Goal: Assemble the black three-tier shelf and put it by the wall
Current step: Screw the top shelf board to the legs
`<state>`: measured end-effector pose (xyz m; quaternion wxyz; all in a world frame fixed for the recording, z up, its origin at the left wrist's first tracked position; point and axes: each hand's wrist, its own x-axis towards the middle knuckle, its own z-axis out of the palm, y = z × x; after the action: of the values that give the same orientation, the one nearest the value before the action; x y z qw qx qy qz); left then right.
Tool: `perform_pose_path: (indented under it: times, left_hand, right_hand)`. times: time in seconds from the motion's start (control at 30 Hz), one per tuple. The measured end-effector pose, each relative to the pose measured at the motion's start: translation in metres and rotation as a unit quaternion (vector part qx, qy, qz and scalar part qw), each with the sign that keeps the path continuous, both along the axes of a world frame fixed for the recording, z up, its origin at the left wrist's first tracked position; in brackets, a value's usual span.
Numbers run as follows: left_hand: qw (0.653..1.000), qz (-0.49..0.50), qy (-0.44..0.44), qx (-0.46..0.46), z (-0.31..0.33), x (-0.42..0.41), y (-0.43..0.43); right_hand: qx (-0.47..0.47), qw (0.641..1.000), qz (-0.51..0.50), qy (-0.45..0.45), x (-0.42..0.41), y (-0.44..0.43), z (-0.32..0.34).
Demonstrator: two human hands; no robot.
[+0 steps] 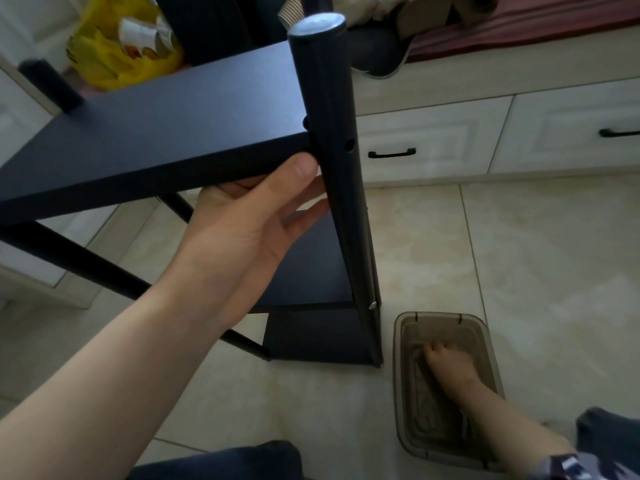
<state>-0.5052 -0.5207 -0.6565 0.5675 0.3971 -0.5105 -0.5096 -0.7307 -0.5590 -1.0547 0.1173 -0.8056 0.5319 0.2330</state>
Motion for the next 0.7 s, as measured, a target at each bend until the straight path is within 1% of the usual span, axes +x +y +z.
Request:
perform_pose_path:
  times: [0.2, 0.4, 0.53, 0.6, 0.7]
  left_hand:
    - [1.000, 0.003, 0.006, -0.002, -0.001, 0.001, -0.001]
    - [1.000, -0.006, 0.022, 0.005, -0.003, 0.004, -0.002]
    - [0.999, 0.009, 0.031, 0.019, -0.001, 0.002, 0.000]
    - [0.999, 0.013, 0.031, 0.025, 0.001, -0.001, 0.002]
    - [0.998, 0.031, 0.033, 0.038, 0.004, -0.004, 0.005]
  right_hand:
    - [0.028, 0.999, -0.002, -0.024, 0.008, -0.002, 0.006]
    - [0.055, 0.997, 0.049, 0.027, 0.028, -0.013, 0.044]
    - [0.045, 0.995, 0.083, 0.026, 0.039, -0.022, 0.095]
    - [0.038, 0.995, 0.095, 0.016, 0.042, -0.024, 0.133]
    - [0.024, 0.992, 0.124, -0.024, 0.045, -0.023, 0.199]
